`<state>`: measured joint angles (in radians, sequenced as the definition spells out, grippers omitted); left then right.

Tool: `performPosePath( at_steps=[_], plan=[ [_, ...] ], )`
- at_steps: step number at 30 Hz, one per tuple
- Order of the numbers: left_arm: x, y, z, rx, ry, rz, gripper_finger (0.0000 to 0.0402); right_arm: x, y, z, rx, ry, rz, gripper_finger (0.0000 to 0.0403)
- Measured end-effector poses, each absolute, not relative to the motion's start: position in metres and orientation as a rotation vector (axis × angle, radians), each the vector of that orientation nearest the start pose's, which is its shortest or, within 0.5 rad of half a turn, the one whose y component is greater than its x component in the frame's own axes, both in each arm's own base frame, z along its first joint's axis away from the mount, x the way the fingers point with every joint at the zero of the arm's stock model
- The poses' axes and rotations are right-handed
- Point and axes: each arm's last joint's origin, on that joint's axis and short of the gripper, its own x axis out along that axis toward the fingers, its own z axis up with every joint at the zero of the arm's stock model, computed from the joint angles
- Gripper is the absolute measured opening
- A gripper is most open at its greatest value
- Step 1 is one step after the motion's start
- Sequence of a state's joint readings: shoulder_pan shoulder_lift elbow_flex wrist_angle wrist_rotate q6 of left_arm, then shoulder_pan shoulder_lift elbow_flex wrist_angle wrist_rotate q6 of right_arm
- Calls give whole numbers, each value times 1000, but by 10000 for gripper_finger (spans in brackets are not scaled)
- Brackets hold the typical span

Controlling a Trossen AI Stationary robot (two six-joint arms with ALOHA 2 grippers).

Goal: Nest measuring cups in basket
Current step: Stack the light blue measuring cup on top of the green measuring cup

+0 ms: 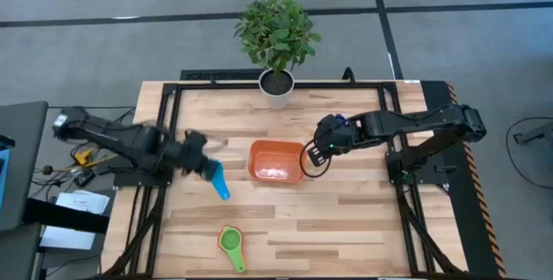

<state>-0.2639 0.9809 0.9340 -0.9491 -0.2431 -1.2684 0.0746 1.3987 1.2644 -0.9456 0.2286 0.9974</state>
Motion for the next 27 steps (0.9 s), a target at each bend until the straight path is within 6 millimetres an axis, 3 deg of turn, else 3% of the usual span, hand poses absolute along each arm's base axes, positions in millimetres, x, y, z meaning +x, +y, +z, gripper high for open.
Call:
performPosePath(
  at_steps=[4, 9, 19, 27],
  plan=[
    [172, -79, 283, -931, 805, 536, 2, 270, 23, 306, 713, 892, -635, 68],
    [185, -115, 268, -958, 829, 474, 3, 269, 34, 306, 704, 886, -628, 68],
    [221, -170, 232, -1037, 856, 338, 1, 265, 53, 306, 690, 883, -601, 68],
    [219, -200, 211, -1111, 949, 304, 1, 262, 67, 306, 692, 857, -607, 68]
  ],
)
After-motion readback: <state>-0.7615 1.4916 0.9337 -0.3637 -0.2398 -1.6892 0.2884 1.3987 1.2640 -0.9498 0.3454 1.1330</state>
